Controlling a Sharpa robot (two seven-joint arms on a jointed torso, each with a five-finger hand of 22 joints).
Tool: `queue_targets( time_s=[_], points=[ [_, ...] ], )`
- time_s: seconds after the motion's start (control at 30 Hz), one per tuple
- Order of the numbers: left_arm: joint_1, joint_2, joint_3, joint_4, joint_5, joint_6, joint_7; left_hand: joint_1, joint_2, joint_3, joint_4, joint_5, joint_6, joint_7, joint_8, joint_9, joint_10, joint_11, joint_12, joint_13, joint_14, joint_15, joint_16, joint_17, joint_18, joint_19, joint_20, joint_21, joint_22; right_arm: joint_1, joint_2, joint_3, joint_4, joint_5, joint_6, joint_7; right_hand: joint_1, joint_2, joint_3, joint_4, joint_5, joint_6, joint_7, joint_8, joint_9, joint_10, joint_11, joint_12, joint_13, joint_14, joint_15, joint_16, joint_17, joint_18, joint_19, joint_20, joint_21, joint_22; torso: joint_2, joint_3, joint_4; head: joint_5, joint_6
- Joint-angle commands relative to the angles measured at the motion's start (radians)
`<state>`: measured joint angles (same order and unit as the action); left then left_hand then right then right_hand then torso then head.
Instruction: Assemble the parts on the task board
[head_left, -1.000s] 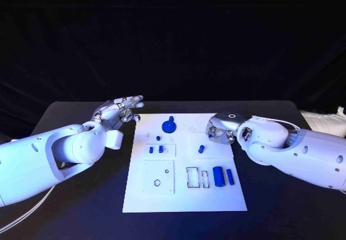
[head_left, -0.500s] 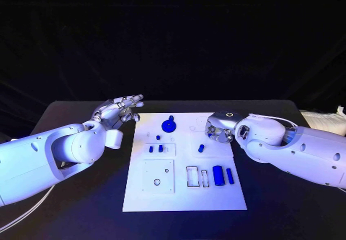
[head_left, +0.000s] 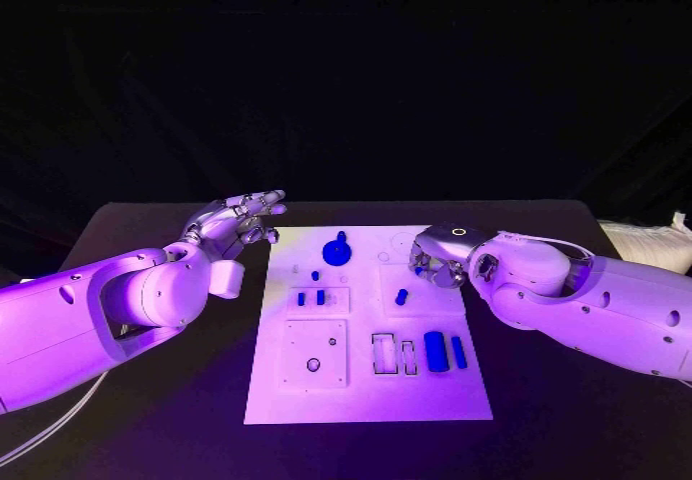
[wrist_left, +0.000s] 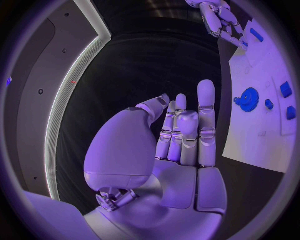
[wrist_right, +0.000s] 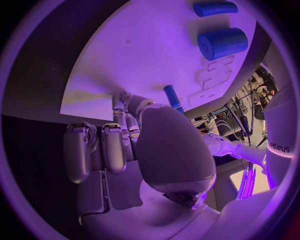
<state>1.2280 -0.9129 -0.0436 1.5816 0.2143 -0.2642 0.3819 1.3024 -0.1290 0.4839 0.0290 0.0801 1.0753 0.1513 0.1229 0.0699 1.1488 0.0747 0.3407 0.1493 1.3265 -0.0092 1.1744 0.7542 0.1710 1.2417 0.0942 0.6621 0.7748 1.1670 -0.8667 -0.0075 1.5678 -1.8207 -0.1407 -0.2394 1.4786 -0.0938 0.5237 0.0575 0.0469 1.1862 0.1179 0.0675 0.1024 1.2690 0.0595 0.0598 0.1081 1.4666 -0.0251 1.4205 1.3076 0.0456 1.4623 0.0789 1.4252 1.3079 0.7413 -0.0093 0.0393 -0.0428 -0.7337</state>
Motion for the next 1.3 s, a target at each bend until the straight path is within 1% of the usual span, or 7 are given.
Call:
queue_targets(
  time_s=[0.03, 0.3, 0.6, 0.97, 1.07, 1.17, 1.3],
  points=[
    [0.000, 0.001, 0.000, 0.002, 0.004, 0.017, 0.000, 0.004, 0.008, 0.000, -0.005, 0.005, -0.007, 0.002, 0.004, -0.001, -0.006, -0.002, 0.006, 0.001, 0.002, 0.002, 0.002, -0.001, 0.011, 0.001, 0.000, -0.005, -0.001, -0.008, 0.001, -0.005, 0.001, -0.005, -0.034, -0.005, -0.021, -0.004, 0.024, -0.019, 0.003, 0.008, -0.001, 0.002, 0.002, 0.011, -0.007, 0.003, -0.002, 0.066, 0.001, 0.006, 0.050, 0.002, 0.015, 0.001, 0.004, 0.064, 0.000, -0.0003, -0.0002, -0.001, 0.002],
    [0.000, 0.002, 0.000, 0.000, 0.004, 0.020, -0.004, 0.005, 0.009, -0.001, -0.007, 0.005, -0.009, 0.003, 0.004, -0.002, -0.012, 0.000, 0.009, 0.002, 0.000, 0.003, 0.001, -0.005, 0.011, 0.001, 0.001, -0.007, -0.002, -0.008, -0.006, -0.003, 0.009, 0.005, -0.062, -0.002, -0.030, -0.007, 0.022, -0.018, 0.002, 0.011, -0.001, 0.003, 0.003, 0.012, -0.008, 0.003, -0.004, 0.066, 0.000, 0.007, 0.050, 0.003, 0.015, 0.001, 0.004, 0.064, 0.000, 0.0005, -0.0003, -0.001, 0.004],
    [0.000, 0.002, 0.000, -0.003, 0.003, 0.021, -0.008, 0.006, 0.009, -0.002, -0.009, 0.005, -0.012, 0.004, 0.004, -0.002, -0.021, 0.001, 0.012, 0.002, -0.003, 0.004, 0.000, -0.010, 0.011, 0.000, 0.001, -0.009, -0.003, -0.007, -0.037, 0.005, 0.043, 0.014, -0.068, -0.005, -0.038, -0.010, 0.020, -0.019, 0.002, 0.013, -0.001, 0.003, 0.005, 0.014, -0.008, 0.004, -0.006, 0.066, 0.000, 0.007, 0.050, 0.002, 0.015, 0.001, 0.004, 0.065, -0.001, -0.0007, -0.0012, -0.001, 0.005],
    [0.000, 0.001, 0.000, -0.007, 0.003, 0.021, -0.010, 0.007, 0.008, -0.002, -0.012, 0.006, -0.016, 0.006, 0.003, -0.002, -0.028, 0.003, 0.015, 0.003, -0.005, 0.005, 0.000, -0.013, 0.011, 0.000, 0.002, -0.010, -0.004, 0.006, -0.085, 0.015, 0.129, 0.019, -0.086, -0.013, -0.043, -0.012, 0.018, -0.020, 0.001, 0.014, -0.002, 0.004, 0.005, 0.015, -0.009, 0.004, -0.007, 0.066, -0.001, 0.008, 0.052, 0.002, 0.016, 0.000, 0.005, 0.066, -0.001, -0.0006, -0.0014, -0.001, 0.008],
    [0.000, 0.001, 0.000, -0.008, 0.003, 0.022, -0.011, 0.007, 0.008, -0.002, -0.012, 0.006, -0.017, 0.006, 0.003, -0.002, -0.030, 0.003, 0.016, 0.003, -0.006, 0.006, 0.000, -0.014, 0.011, -0.001, 0.003, -0.011, -0.004, 0.008, -0.089, 0.018, 0.155, 0.021, -0.095, -0.012, -0.043, -0.013, 0.017, -0.020, 0.001, 0.015, -0.002, 0.004, 0.006, 0.015, -0.009, 0.004, -0.008, 0.066, -0.001, 0.009, 0.052, 0.002, 0.016, 0.000, 0.006, 0.066, -0.001, -0.0009, 0.0002, -0.001, 0.009],
    [0.000, 0.002, 0.000, -0.009, 0.003, 0.024, -0.011, 0.007, 0.008, -0.003, -0.012, 0.006, -0.018, 0.007, 0.003, -0.003, -0.032, 0.004, 0.017, 0.004, -0.007, 0.006, 0.000, -0.014, 0.011, -0.001, 0.003, -0.011, -0.004, 0.009, -0.087, 0.019, 0.181, 0.021, -0.100, -0.010, -0.043, -0.013, 0.017, -0.020, 0.001, 0.015, -0.002, 0.004, 0.006, 0.015, -0.009, 0.004, -0.008, 0.066, -0.001, 0.009, 0.052, 0.002, 0.016, 0.000, 0.006, 0.067, 0.000, -0.0001, 0.0007, 0.004, 0.009],
    [-0.001, 0.003, 0.000, -0.009, 0.003, 0.026, -0.011, 0.007, 0.008, -0.003, -0.013, 0.006, -0.019, 0.007, 0.003, -0.003, -0.033, 0.004, 0.018, 0.004, -0.007, 0.007, 0.000, -0.015, 0.011, -0.001, 0.003, -0.012, -0.004, 0.008, -0.071, 0.020, 0.219, 0.021, -0.107, -0.006, -0.044, -0.013, 0.017, -0.020, 0.002, 0.015, -0.002, 0.004, 0.006, 0.016, -0.009, 0.004, -0.008, 0.066, -0.001, 0.009, 0.053, 0.002, 0.016, 0.000, 0.006, 0.066, 0.000, 0.0003, 0.0003, 0.014, 0.007]
  ],
)
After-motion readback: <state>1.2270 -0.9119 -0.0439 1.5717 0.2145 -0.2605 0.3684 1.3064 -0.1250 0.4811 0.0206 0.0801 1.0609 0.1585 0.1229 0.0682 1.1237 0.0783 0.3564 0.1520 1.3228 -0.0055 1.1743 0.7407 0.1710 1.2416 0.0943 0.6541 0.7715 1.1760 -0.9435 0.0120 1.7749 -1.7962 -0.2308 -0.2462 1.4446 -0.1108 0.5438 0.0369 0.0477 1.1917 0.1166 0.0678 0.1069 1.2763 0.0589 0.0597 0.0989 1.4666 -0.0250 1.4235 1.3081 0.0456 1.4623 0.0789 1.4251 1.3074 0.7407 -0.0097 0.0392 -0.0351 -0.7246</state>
